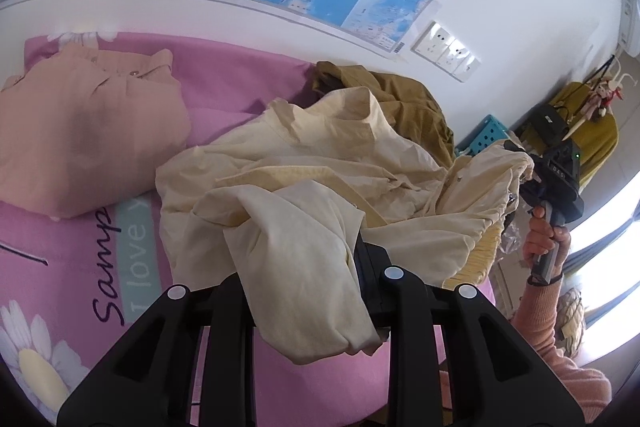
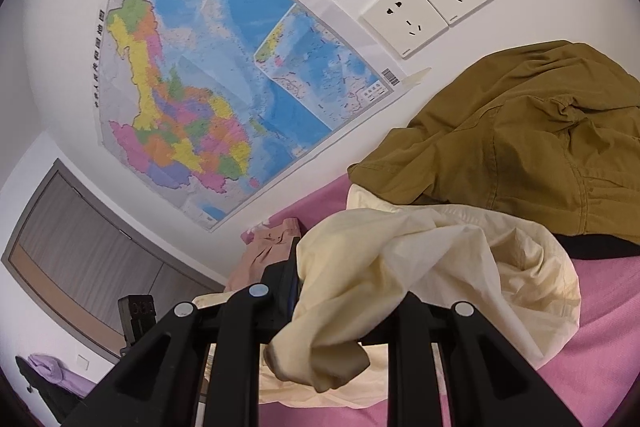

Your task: Fold large clothes

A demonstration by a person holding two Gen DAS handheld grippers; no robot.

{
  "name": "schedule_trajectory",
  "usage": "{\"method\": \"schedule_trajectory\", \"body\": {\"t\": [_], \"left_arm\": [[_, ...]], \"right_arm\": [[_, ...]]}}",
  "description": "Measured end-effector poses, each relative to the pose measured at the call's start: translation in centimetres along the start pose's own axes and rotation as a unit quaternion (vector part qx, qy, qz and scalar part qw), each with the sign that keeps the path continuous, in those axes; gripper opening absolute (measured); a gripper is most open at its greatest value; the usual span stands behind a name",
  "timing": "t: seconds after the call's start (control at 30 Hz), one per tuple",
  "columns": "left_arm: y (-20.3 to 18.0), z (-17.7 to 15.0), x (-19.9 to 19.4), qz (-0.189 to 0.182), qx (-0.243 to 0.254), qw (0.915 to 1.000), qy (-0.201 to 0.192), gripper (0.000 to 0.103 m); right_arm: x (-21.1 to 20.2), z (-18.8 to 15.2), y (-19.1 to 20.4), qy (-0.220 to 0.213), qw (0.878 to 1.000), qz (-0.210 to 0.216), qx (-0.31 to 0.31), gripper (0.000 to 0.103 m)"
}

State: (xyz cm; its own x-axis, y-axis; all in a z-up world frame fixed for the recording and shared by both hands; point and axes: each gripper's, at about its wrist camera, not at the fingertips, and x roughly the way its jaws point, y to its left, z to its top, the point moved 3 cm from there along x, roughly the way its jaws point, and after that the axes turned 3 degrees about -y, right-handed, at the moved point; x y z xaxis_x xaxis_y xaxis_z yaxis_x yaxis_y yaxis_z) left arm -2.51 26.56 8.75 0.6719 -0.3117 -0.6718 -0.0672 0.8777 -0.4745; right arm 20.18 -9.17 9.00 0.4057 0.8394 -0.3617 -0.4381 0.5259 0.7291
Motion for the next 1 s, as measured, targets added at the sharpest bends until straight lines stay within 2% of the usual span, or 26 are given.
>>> {"method": "schedule_trajectory", "body": {"t": [1.0], "left_arm": [[3.2,5.7,7.5,0.035,-0.046,0.9972,0.047,0.027]], "right_arm": [[7.3,2.9,-6.5,0.037,0.996,-0.056,0.061,0.02]]}}
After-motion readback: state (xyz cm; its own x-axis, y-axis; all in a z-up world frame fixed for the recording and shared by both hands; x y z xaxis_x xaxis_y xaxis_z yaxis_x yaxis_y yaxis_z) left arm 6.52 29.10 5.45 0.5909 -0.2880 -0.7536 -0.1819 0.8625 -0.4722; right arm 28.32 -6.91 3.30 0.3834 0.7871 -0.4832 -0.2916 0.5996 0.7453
